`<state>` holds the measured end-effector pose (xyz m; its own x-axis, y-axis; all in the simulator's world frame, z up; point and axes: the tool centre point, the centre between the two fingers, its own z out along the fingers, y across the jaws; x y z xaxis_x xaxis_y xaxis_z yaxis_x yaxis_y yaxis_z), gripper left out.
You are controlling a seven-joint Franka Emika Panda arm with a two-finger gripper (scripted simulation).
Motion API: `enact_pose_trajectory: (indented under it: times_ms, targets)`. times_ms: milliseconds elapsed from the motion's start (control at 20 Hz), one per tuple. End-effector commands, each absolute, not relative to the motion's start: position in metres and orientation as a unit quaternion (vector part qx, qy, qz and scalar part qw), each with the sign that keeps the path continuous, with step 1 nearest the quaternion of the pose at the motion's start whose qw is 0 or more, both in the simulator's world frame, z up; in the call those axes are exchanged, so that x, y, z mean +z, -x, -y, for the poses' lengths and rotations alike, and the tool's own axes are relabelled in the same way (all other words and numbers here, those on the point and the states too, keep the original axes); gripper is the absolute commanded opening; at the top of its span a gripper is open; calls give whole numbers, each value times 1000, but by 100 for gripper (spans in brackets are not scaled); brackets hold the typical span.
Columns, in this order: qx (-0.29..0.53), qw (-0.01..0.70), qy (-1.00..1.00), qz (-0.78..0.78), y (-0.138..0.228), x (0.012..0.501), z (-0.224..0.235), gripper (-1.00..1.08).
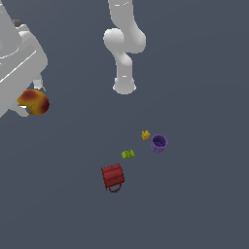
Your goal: Pick up a designated object from a clutter of objects.
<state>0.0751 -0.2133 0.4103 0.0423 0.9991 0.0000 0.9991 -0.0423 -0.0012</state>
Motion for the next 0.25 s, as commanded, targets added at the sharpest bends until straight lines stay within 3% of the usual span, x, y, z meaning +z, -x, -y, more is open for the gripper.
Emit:
enact_pose_trajectory:
  times_ms: [0,200]
  targets:
    - [0,0,722,692,-77,414,216,-100]
    - [0,0,722,692,-77,415,218,-100]
